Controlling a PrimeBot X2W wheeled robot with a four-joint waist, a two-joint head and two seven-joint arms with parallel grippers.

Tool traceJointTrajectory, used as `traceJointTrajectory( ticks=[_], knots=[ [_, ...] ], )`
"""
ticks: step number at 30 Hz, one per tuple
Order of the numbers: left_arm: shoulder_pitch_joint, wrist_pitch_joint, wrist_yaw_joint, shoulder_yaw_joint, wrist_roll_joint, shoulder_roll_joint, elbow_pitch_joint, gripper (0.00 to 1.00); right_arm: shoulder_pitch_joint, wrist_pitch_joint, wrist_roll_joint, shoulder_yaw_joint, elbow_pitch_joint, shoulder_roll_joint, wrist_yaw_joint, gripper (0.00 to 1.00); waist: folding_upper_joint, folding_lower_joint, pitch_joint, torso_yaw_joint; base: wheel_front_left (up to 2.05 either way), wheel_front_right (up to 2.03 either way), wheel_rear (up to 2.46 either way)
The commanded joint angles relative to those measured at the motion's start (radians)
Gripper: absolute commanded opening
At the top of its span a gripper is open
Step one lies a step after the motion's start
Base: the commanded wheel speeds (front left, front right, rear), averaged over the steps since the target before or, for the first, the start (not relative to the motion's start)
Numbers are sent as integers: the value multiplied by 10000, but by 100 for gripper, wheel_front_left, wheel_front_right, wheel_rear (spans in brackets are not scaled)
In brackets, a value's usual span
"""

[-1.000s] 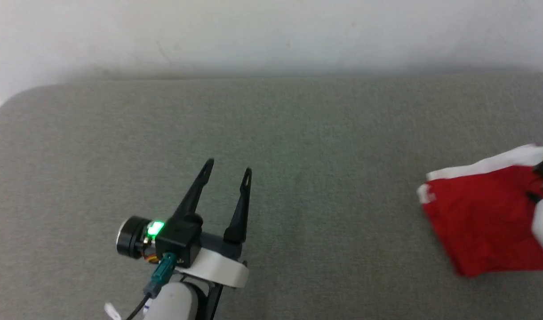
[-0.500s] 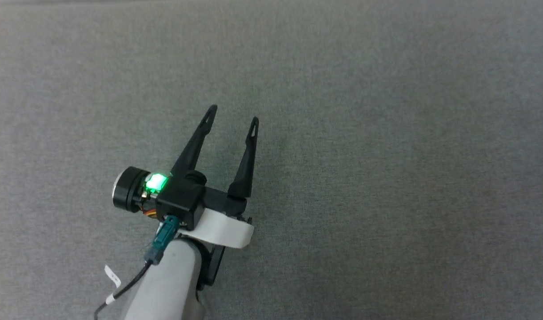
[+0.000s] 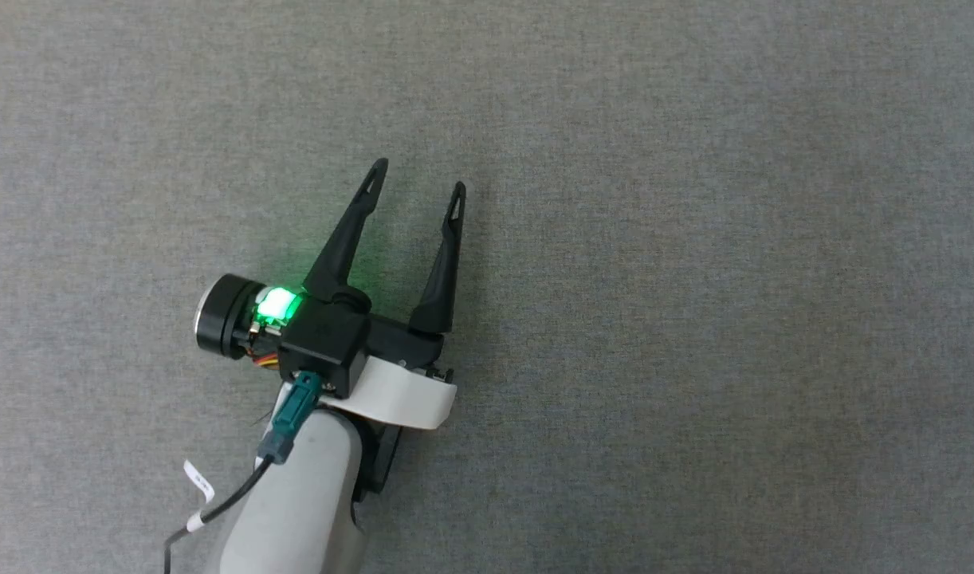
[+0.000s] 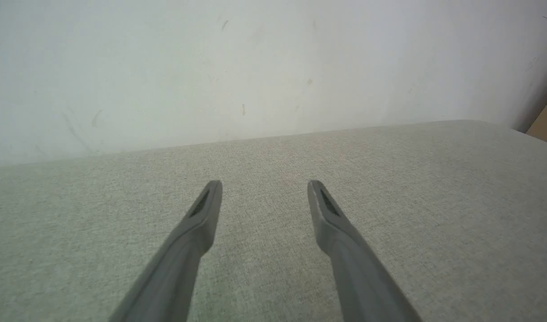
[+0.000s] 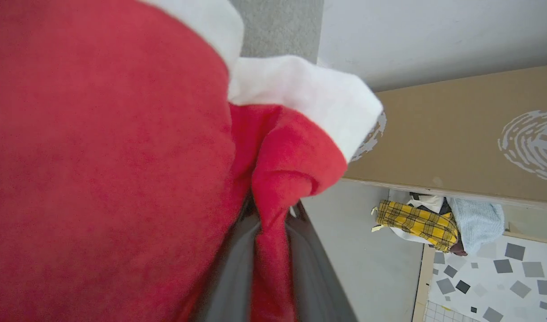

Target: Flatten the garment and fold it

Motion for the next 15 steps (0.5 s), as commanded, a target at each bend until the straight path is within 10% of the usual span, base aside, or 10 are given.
traceJointTrajectory(
  ticks=[1,15],
  knots=[
    [-80,-47,90,8,11,60,30,100,-175,-55,-99,-83,112,-17,-25,100,0,-2,-105,-20,0,0,0],
    [712,-47,243,279,-548,-13,339,100,-1433,-741,-154,-199,-442,547,-25,100,0,-2,-2403,-429,0,0,0]
  ],
)
